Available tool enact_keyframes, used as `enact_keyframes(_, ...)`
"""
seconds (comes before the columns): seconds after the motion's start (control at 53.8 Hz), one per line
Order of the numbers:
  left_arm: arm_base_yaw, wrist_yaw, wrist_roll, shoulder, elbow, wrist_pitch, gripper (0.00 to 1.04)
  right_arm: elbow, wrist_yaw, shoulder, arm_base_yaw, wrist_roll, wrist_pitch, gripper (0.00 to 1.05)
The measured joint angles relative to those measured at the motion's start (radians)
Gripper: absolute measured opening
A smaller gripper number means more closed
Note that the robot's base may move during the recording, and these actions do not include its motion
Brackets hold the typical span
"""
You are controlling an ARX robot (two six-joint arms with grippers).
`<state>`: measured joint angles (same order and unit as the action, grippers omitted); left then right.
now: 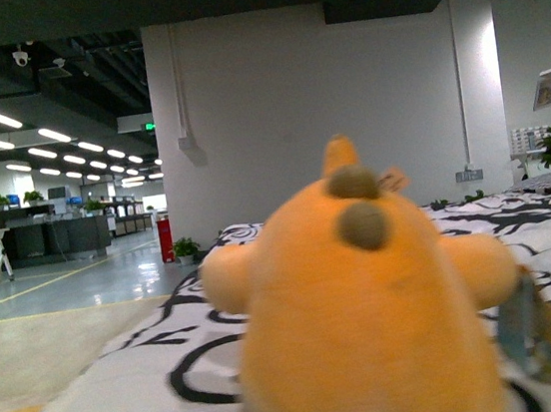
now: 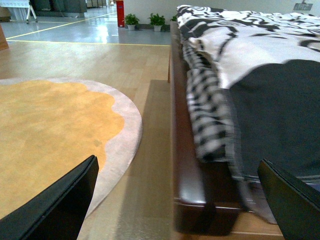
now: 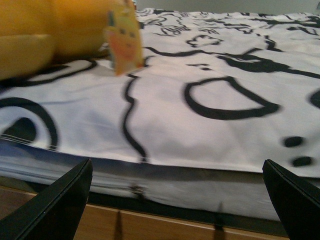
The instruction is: Put away toys
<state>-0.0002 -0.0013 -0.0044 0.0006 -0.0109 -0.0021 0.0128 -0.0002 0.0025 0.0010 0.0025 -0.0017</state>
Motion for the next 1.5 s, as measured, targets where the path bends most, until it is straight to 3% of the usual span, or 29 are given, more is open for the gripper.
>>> enact_keyframes(0.631, -0.001, 0.0, 0.0, 0.0, 0.0, 0.0, 0.99, 0.0, -0.003, 0.002, 0.0, 0.0, 0.0, 1.04)
enact_keyframes(0.669, -0.001, 0.0, 0.0, 0.0, 0.0, 0.0, 0.99, 0.001, -0.034, 0.006, -0.009, 0.013, -0.007, 1.04)
enact_keyframes(0.761, -0.001, 0.001, 0.0, 0.0, 0.0, 0.0, 0.99, 0.015, -0.294, 0.065, -0.133, 0.099, -0.038, 1.04)
enact_keyframes(0.817, -0.001, 0.0, 0.0, 0.0, 0.0, 0.0, 0.99, 0.018, -0.378, 0.086, -0.205, 0.13, -0.025, 1.04)
enact_keyframes(0.929, -0.001, 0.0, 0.0, 0.0, 0.0, 0.0, 0.99, 0.036, -0.437, 0.101, -0.306, 0.158, 0.031, 1.04)
enact_keyframes(0.984, -0.001, 0.001, 0.0, 0.0, 0.0, 0.0, 0.99, 0.045, -0.43, 0.105, -0.315, 0.16, 0.051, 1.04)
enact_keyframes(1.281, -0.001, 0.0, 0.0, 0.0, 0.0, 0.0, 0.99, 0.145, -0.368, 0.203, -0.245, 0.168, 0.184, 1.04)
enact_keyframes(1.504, -0.001, 0.001, 0.0, 0.0, 0.0, 0.0, 0.99, 0.264, -0.211, 0.439, -0.029, 0.132, 0.382, 1.04)
